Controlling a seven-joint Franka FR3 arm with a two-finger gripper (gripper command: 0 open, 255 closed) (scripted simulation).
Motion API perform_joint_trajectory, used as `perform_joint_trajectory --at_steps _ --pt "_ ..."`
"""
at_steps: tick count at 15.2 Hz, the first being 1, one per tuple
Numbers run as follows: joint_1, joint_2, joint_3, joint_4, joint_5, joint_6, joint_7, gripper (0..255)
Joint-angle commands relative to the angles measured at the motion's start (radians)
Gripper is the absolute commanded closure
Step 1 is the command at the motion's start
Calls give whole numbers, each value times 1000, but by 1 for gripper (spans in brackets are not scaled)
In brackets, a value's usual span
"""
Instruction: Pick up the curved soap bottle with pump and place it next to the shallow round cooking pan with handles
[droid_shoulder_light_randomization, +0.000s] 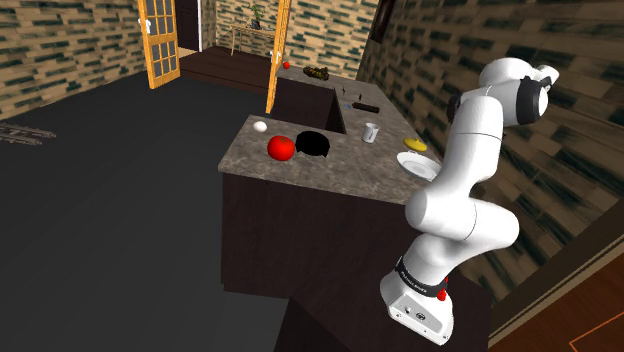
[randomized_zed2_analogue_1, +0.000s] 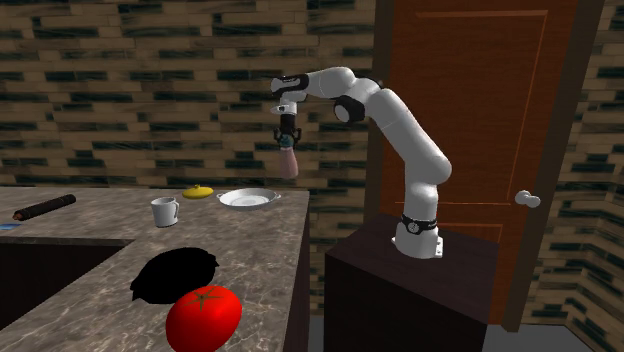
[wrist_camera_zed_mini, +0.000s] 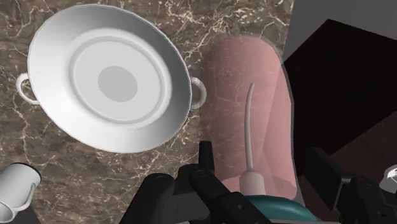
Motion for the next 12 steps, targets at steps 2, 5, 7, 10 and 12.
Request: perform_joint_trajectory --at_steps 2,5,7,10,12 --pt "-154 108 44 183 53 -63 -19 255" --pt "-203 154 61 232 71 -62 -28 255" --pt "-185 151 58 191 69 -33 -39 255" --pt "-163 149 55 138 68 7 -55 255" --pt "-151 150 54 107 68 32 -64 255"
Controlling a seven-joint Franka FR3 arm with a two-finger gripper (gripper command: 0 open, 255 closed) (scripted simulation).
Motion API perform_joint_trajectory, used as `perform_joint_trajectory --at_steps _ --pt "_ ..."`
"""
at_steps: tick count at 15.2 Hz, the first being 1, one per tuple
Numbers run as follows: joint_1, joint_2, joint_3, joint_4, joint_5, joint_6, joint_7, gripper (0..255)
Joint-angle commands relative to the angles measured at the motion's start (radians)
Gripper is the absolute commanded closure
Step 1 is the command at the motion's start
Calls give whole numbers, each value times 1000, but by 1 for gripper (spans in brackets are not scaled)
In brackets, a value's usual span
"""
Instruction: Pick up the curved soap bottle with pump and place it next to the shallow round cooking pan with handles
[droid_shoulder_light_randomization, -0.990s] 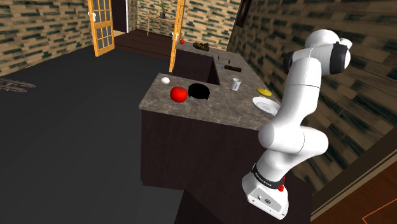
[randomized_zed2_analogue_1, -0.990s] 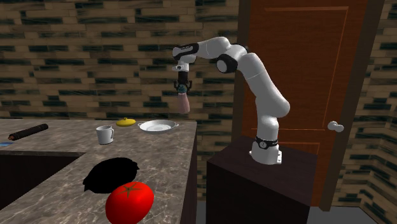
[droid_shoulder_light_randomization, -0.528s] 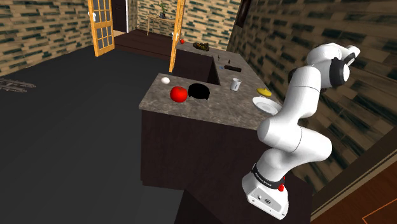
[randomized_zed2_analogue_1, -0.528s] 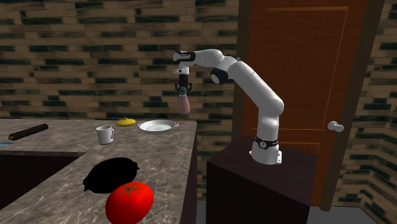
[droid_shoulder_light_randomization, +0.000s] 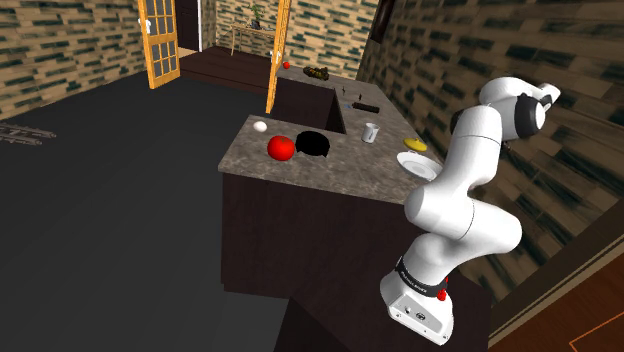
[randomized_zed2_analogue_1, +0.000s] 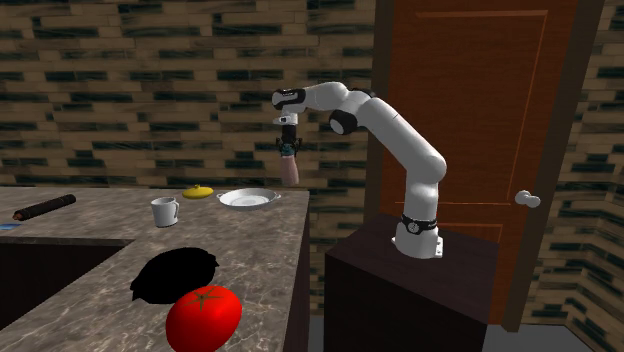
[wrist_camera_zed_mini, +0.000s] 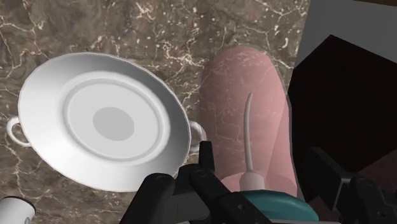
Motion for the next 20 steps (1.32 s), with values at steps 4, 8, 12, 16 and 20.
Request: perform_joint_trajectory --at_steps 4,8,12,16,20 --pt "31 2 -2 -80 2 65 -25 255" --pt "46 11 1 -126 9 109 -41 255" --pt "52 18 4 -149 14 133 -49 255" --pt "52 18 4 -149 14 133 -49 255" --pt "53 18 3 -149 14 133 -49 0"
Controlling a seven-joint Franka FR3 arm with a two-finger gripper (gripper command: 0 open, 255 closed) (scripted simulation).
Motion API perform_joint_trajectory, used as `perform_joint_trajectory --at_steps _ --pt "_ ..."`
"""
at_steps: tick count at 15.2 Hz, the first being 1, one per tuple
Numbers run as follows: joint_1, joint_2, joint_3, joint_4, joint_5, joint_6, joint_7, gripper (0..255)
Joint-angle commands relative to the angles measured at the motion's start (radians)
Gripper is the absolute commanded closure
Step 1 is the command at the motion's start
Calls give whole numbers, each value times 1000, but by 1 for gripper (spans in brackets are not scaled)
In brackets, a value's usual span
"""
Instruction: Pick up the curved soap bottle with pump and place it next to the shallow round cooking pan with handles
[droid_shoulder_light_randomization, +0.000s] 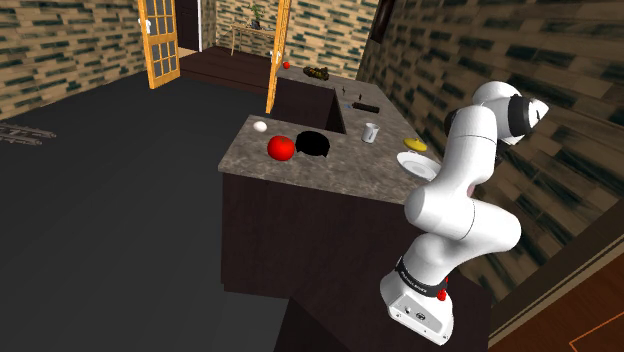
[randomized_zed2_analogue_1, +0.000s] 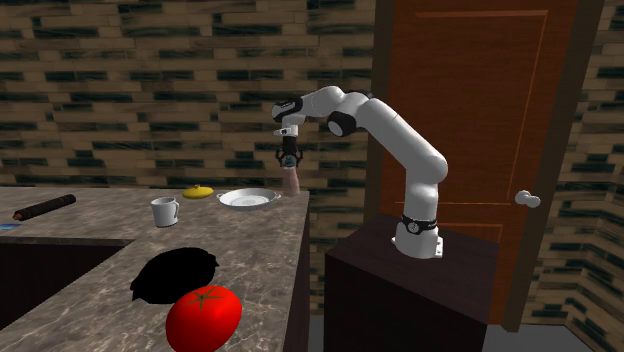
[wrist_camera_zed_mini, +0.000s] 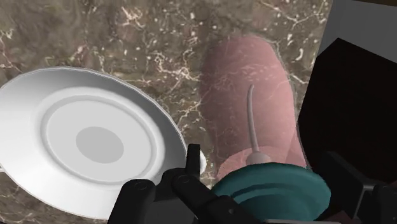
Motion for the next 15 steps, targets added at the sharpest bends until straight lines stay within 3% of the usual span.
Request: perform_joint_trajectory --at_steps 1,4,8,12,15 --pt "0 0 0 0 0 0 0 0" --pt "0 0 0 0 0 0 0 0" --pt "-83 11 7 176 -3 -128 40 0" --pt "-66 28 -36 179 31 -141 29 0" --pt "-35 66 -126 185 102 -169 8 0"
